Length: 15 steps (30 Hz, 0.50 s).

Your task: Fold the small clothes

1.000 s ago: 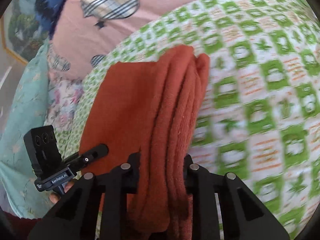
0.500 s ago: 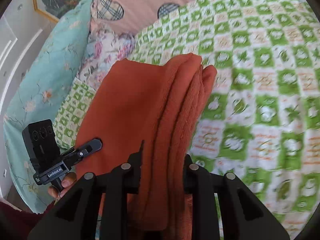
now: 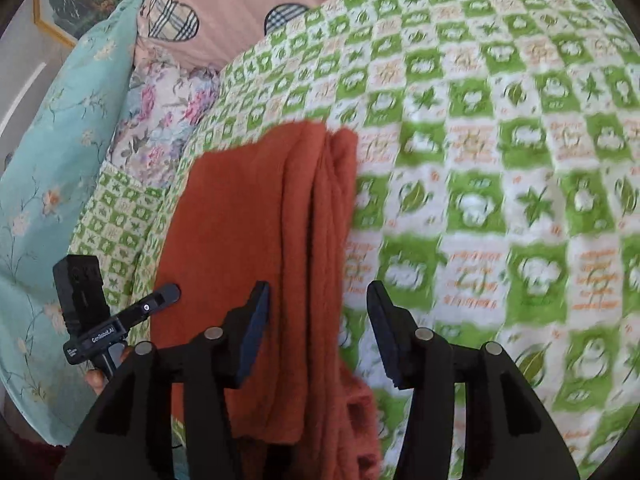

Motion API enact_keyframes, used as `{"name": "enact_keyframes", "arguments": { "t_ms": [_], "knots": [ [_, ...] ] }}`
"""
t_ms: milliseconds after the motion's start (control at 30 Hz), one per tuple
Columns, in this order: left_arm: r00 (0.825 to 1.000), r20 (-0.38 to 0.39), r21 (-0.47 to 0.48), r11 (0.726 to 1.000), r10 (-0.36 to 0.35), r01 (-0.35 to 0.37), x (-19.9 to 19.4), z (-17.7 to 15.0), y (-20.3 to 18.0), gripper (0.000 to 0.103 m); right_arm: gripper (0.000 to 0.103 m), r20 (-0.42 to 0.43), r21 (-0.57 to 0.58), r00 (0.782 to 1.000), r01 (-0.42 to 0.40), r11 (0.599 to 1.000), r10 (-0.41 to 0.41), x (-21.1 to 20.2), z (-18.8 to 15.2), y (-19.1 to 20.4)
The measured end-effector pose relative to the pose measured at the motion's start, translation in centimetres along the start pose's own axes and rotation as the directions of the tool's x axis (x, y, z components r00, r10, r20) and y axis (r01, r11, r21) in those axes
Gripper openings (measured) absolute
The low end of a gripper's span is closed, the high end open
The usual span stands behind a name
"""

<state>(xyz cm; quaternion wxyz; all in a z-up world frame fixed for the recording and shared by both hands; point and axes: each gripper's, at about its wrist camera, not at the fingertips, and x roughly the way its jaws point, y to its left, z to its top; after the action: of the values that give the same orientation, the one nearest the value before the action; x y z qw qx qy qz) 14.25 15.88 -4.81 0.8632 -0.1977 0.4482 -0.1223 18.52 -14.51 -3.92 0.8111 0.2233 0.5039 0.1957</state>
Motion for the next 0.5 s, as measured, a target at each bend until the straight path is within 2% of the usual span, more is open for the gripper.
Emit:
{"name": "enact_keyframes", "arguments": {
  "t_ms": [100, 233, 267, 300, 333, 367, 400, 467, 500],
  "knots": [
    [1.0, 0.013, -0.033, 0.999, 0.017, -0.016, 0.7, 1.2, 0.5, 0.055, 0.051, 0.041, 0.003, 0.999, 0.03, 1.0, -0.03, 0.2, 2.2, 0.1],
    [0.997, 0.04, -0.046, 0.997, 0.068, -0.066, 1.2, 2.8, 0.9, 0.055, 0.051, 0.068, -0.026, 0.997, 0.029, 0.999, -0.027, 1.8, 4.9, 1.2],
    [0.996, 0.044, -0.047, 0.996, 0.077, -0.075, 1.4, 3.2, 0.9, 0.055, 0.046, 0.064, -0.042, 0.998, 0.032, 0.999, -0.029, 2.4, 5.3, 1.6],
    [0.995, 0.046, -0.049, 0.995, 0.088, -0.086, 1.7, 3.5, 0.9, 0.055, 0.02, 0.05, -0.06, 0.999, 0.024, 0.998, -0.021, 3.1, 5.7, 2.0],
    [0.994, 0.048, -0.048, 0.994, 0.096, -0.094, 2.0, 3.8, 0.8, 0.055, 0.013, 0.036, -0.072, 0.999, 0.015, 0.997, -0.012, 3.5, 5.9, 2.4],
    [0.993, 0.048, -0.042, 0.994, 0.104, -0.102, 2.2, 4.0, 0.6, 0.054, 0.013, 0.057, -0.093, 0.998, 0.018, 0.995, -0.013, 3.2, 6.0, 3.1],
    [0.992, 0.051, -0.028, 0.993, 0.115, -0.113, 2.3, 4.2, 0.2, 0.049, 0.013, 0.092, -0.119, 0.996, -0.001, 0.993, 0.012, 2.4, 6.0, 3.7],
    [0.989, 0.072, 0.015, 0.991, 0.13, -0.132, 2.1, 4.5, -0.7, 0.047, 0.013, 0.152, -0.152, 0.987, -0.035, 0.988, 0.059, 0.8, 5.5, 4.4],
    [0.985, 0.092, 0.038, 0.988, 0.146, -0.15, 2.0, 4.4, -1.2, 0.047, 0.013, 0.168, -0.156, 0.986, 0.011, 0.988, 0.016, 0.6, 5.2, 4.2]
  ]
}}
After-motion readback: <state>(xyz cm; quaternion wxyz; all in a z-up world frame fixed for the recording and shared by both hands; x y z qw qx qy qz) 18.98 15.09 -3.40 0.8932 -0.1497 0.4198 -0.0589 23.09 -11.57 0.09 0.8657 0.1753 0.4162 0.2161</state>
